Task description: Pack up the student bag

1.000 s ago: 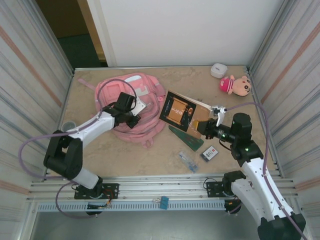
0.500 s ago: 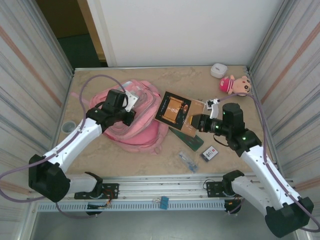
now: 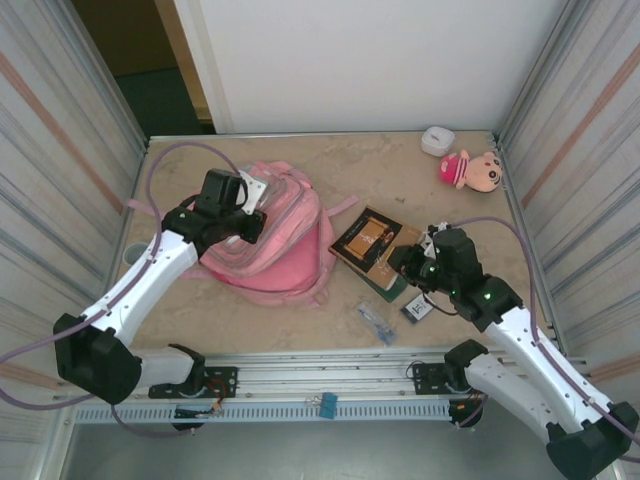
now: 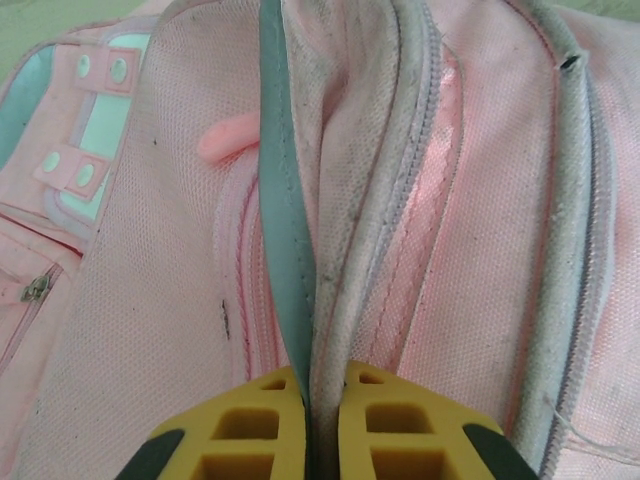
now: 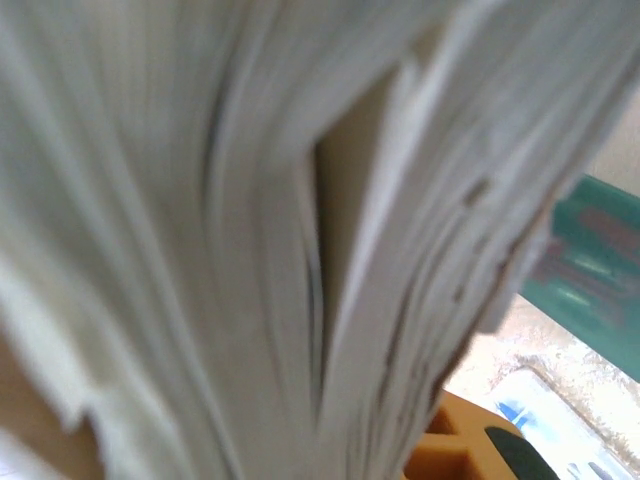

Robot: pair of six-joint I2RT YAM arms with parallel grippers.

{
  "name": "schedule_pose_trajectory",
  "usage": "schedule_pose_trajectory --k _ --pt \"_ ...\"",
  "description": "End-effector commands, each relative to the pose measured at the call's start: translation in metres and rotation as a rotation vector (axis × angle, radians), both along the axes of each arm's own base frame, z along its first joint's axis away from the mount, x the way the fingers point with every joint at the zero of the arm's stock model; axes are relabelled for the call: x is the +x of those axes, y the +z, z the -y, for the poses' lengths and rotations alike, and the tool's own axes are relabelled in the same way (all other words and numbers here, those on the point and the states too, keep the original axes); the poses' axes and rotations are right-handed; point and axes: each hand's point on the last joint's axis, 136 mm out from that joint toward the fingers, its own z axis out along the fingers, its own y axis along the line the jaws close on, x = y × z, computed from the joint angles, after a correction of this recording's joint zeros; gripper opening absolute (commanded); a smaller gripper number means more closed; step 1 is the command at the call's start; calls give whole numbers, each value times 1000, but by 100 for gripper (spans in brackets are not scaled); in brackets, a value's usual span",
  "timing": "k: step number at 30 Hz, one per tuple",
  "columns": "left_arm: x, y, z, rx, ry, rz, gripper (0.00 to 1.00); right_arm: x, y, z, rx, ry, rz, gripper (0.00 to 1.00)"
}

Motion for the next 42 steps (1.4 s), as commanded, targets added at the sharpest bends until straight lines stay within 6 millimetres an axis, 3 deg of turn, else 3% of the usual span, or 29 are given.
schedule_pose_trajectory --k 1,7,11,14,23,30,36,39,42 --pt "10 48 14 -115 -32 117 0 13 25 -29 120 32 82 0" --pt "10 63 23 -178 -57 126 0 27 32 -88 231 135 96 0" --pt "10 71 26 -208 -62 132 0 47 18 -116 276 124 56 0" --pt "11 76 29 -240 -68 138 0 59 19 -140 324 152 74 0" --pt "13 90 36 -300 -93 157 0 78 10 -214 377 249 68 0" --pt "10 97 41 -348 -115 157 0 101 -11 -249 383 238 43 0" --pt "5 110 48 -407 -141 160 0 134 -40 -273 396 170 19 0" --pt "4 115 47 -413 -141 187 0 144 -56 -285 390 151 -9 3" --pt "4 116 44 -401 -137 195 0 148 -73 -288 346 135 -40 13"
